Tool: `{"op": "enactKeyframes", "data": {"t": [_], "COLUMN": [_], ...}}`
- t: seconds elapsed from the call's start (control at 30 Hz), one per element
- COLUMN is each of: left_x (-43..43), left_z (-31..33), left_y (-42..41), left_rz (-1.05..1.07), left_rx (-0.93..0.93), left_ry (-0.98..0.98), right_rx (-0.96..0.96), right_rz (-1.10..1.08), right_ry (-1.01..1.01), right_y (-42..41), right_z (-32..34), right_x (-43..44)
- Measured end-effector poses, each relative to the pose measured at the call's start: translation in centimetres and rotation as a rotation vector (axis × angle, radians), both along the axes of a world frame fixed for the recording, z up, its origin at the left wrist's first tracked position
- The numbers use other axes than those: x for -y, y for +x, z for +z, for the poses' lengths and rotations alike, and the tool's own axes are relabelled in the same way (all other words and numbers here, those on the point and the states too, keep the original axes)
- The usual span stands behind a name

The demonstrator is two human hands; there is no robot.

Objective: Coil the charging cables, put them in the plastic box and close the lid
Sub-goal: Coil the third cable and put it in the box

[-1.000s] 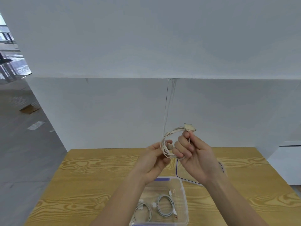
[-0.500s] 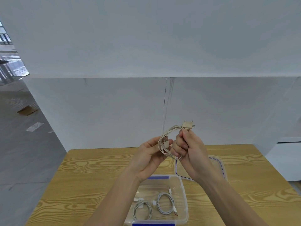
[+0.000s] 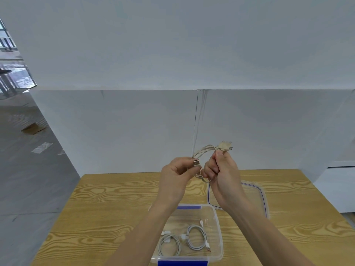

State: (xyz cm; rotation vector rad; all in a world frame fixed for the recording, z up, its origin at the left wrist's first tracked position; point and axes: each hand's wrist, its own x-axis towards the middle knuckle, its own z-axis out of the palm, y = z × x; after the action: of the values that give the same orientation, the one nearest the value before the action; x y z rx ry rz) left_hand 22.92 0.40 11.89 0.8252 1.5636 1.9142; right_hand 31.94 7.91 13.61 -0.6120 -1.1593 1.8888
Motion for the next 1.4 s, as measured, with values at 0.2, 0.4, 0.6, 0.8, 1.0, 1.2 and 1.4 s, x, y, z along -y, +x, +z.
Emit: {"op": "enactKeyframes", "data": {"t": [0.2, 0.4, 0.6, 0.8, 1.0, 1.2, 1.4], "left_x": [0.9, 1.6, 1.3, 1.7, 3.6, 5.5, 5.8], "left_z": [1.0, 1.3, 0.0, -1.9, -4.4, -8.4, -11.7], "left_y": [-0.4, 0.0, -1.6, -2.0, -1.8, -2.2, -3.0], "left_rz": [0.061, 0.067, 0.16, 0.114, -0.032, -0.104, -0.127], "left_rx": [-0.002, -0.089, 0.683, 0.861, 0.501, 0.219, 0.116], "left_ry": [0.086, 0.145, 0.328, 0.177, -0.168, -0.502, -0.616], "right_rx": [-0.025, -0.187, -0.421, -0.345, -0.122, 0.044, 0.186], "right_rz": [-0.044, -0.068, 0.176, 0.325, 0.404, 0.378, 0.408], "right_ry": [-0.027, -0.35, -0.537, -0.421, -0.352, -0.394, -0.465], "right_y": [-0.1, -1.0, -1.1, -0.7, -0.3, -0.2, -0.4], "right_z": [-0.5, -0.4, -0.5, -1.8, -5.2, -11.0, -14.9], "right_x": [-1.0, -1.4, -0.8, -0.9, -0.8, 0.5, 1.3]}}
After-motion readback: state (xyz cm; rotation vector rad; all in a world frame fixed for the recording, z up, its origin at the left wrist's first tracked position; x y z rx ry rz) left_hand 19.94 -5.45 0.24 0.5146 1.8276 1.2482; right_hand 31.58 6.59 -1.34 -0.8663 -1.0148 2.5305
